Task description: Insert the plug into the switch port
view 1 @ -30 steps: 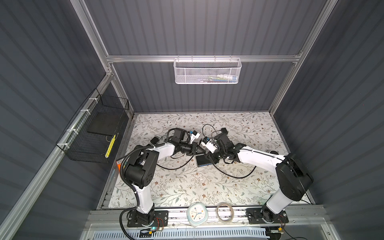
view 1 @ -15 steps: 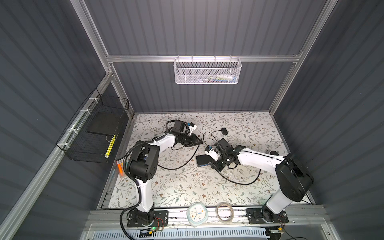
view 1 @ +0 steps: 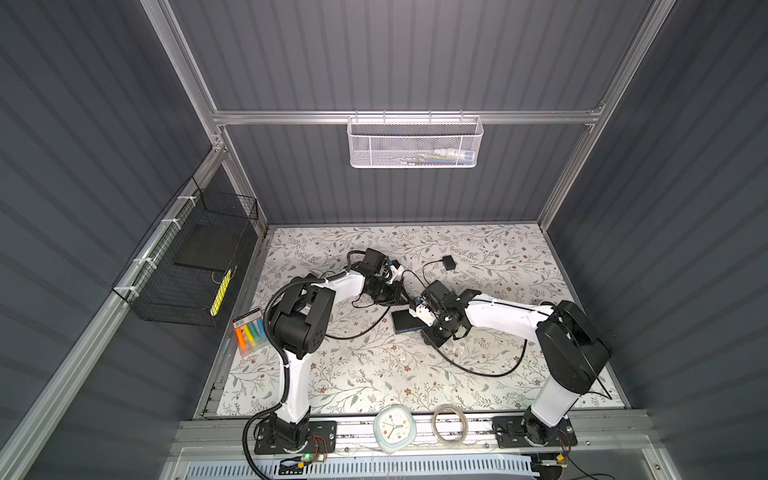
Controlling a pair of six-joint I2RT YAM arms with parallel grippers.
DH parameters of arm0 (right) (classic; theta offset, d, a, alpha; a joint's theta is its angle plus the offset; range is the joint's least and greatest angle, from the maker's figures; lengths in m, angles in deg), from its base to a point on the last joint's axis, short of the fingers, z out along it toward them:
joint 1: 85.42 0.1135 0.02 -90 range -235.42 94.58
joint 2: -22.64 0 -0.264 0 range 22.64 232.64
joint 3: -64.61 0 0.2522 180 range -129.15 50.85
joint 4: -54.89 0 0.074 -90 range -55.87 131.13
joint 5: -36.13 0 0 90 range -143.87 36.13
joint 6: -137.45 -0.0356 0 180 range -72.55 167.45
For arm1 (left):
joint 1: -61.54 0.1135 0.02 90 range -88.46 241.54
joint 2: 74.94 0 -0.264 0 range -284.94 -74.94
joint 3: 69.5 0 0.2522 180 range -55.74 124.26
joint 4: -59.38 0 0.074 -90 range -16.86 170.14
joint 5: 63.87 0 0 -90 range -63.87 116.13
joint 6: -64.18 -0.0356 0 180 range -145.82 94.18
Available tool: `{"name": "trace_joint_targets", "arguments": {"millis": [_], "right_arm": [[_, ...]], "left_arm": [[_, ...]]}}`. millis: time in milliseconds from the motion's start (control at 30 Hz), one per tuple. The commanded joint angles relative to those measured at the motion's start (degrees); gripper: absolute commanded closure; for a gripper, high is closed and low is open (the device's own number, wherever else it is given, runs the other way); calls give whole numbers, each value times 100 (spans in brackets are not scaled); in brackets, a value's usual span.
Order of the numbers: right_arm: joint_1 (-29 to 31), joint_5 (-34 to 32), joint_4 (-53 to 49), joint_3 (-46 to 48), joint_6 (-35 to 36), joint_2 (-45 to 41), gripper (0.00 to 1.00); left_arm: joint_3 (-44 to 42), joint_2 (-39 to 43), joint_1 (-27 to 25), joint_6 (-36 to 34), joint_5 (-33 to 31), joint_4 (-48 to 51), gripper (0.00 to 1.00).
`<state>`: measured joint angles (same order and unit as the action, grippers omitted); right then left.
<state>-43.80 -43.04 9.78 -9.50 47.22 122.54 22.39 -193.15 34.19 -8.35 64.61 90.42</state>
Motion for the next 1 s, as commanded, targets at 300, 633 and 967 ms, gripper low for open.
{"name": "trace_joint_targets", "arguments": {"millis": [300,633,967], "right_arm": [[39,-272,-55,-430,-366,424,100],[39,-564,-83,-515,-523,533,100],[31,-761,-11,-587,-669,580,100]], "left_arm": [[139,-210,-51,-359,-42,267,69],[91,-264,-128,-358,49,219,70],[-383,-76,-217,-137,129,-31,70]]}}
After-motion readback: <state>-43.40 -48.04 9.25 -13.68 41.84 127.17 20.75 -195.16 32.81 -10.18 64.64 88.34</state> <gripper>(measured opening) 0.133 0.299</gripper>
